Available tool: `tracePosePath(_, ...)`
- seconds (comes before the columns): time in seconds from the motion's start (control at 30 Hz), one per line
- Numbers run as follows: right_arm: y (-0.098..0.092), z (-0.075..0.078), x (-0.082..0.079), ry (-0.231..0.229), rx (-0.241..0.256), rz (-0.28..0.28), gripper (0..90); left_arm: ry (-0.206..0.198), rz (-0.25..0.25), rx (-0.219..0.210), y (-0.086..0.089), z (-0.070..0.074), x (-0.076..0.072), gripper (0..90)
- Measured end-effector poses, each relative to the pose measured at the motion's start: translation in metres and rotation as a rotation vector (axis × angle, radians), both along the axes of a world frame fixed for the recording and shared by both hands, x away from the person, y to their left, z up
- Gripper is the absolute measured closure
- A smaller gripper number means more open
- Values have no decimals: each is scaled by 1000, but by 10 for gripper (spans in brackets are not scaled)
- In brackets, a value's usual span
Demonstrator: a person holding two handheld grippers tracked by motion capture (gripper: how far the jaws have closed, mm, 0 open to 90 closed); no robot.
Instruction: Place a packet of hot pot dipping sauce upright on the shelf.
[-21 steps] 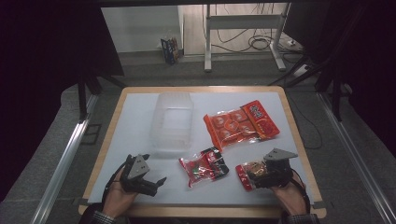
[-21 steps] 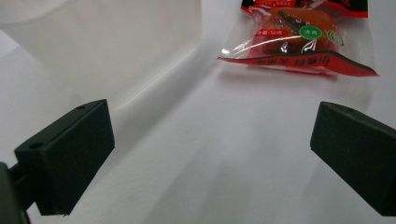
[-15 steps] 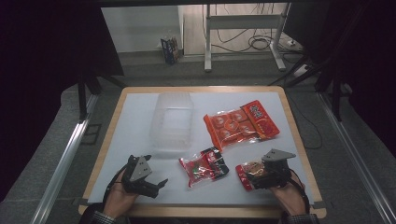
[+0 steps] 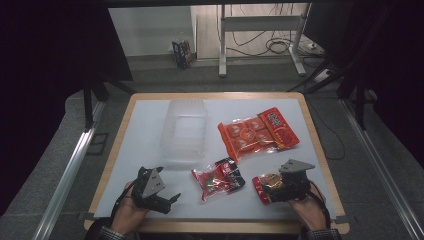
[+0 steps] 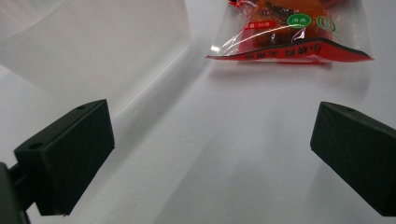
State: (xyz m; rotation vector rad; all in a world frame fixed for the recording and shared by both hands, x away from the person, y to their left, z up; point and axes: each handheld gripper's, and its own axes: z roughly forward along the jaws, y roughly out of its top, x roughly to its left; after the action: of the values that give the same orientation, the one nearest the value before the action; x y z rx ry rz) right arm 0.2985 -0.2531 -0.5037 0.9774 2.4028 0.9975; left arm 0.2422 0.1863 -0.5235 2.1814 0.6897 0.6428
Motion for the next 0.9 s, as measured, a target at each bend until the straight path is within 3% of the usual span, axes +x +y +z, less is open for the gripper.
tracePosePath(0.43, 0, 2, 1, -22, 15, -19, 0, 10, 3, 3, 0, 0, 0, 0)
tracePosePath(0.57, -1, 2, 3, -1, 51, -24, 0, 11, 2, 5, 0, 0, 0, 0)
tracePosePath(0.9, -3, 4, 13, 1, 48, -31, 0, 13, -1, 11, -1, -1, 0, 0)
